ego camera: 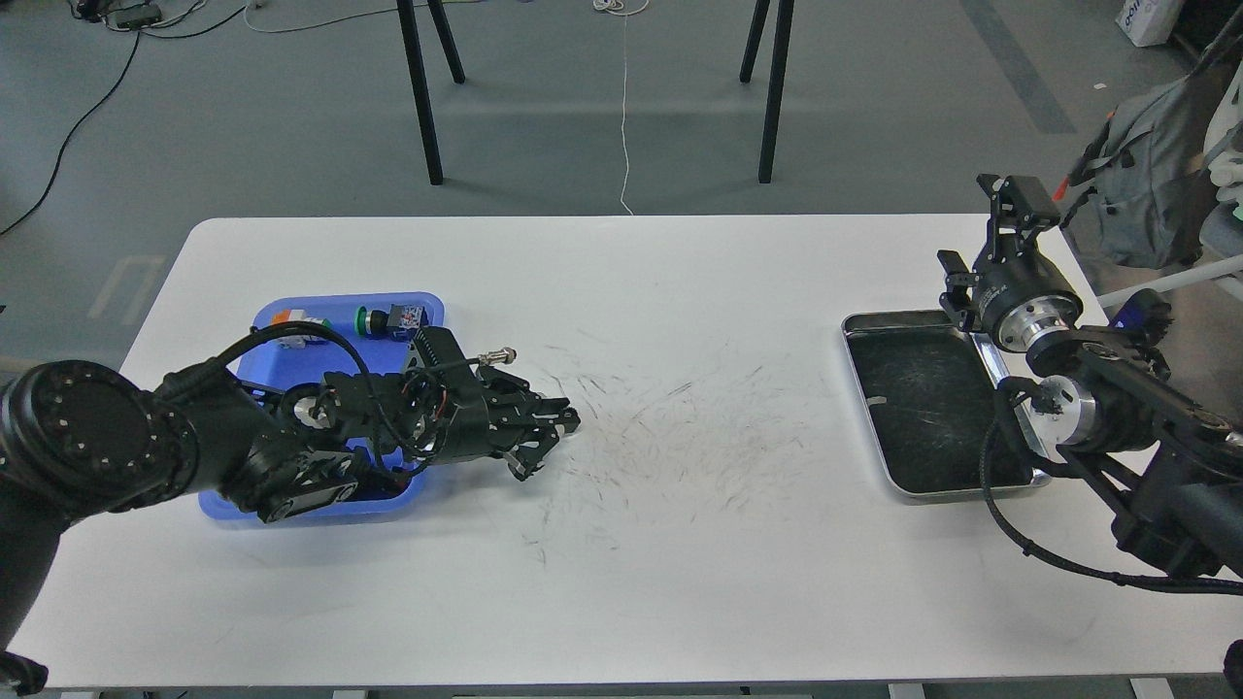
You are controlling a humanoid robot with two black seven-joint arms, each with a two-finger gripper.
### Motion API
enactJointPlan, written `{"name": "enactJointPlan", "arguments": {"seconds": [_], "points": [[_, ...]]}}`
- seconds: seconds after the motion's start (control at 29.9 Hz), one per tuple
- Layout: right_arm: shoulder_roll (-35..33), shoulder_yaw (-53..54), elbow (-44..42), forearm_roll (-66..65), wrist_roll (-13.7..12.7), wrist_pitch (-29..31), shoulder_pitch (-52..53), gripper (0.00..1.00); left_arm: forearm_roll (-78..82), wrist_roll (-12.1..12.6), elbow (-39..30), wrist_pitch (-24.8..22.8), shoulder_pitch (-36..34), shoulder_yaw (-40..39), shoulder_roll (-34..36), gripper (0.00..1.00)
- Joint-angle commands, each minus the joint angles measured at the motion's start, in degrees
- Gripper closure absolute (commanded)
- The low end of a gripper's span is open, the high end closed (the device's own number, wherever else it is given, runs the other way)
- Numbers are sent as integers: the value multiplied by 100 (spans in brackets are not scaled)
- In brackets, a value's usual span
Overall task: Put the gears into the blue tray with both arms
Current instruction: 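Carry the gear with the left gripper over the blue tray, then lower the gear into the blue tray and open the left gripper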
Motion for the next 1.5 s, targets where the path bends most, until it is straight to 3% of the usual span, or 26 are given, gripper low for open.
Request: {"name": "enactJointPlan", "arguments": {"seconds": [0.0,0.27,0.6,1.47], "points": [[2,97,12,12,67,18,0,2,-11,-6,-27,4,-111,-255,394,90],[10,97,12,12,120,27,-26,2,76,-6,-476,4,-120,-370,1572,89],[54,71,4,3,120,27,-26,2,208,-6,-493,4,240,-387,2416,88],[63,0,12,-6,120,27,-35,2,156,-6,-45,4,715,-405,2619,85]]}}
